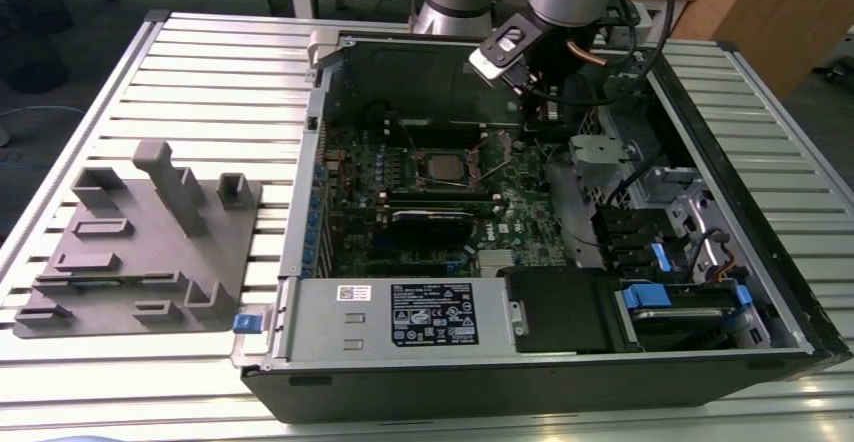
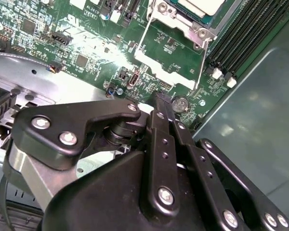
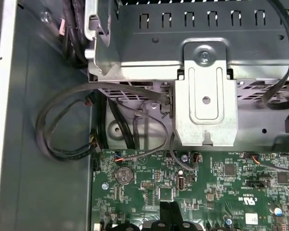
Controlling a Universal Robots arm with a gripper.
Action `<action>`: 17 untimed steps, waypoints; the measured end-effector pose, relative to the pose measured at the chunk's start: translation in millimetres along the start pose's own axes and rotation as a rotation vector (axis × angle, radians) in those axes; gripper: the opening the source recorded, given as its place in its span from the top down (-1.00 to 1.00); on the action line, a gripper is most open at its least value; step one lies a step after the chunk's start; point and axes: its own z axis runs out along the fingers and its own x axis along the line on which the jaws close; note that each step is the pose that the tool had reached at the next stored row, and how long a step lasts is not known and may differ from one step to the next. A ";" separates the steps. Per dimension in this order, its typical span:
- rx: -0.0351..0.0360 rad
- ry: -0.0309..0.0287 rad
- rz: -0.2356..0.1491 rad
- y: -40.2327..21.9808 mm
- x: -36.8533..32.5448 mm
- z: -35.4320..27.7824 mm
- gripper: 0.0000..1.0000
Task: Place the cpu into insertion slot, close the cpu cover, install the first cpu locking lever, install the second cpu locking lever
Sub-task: 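Close the cpu cover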
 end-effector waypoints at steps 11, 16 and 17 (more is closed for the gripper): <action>0.0000 0.0001 0.000 1.3 -0.1 12.6 0.79; 0.0000 -0.0009 0.001 1.3 -0.1 13.0 0.79; 0.0000 -0.0012 0.001 1.3 -0.1 13.0 0.79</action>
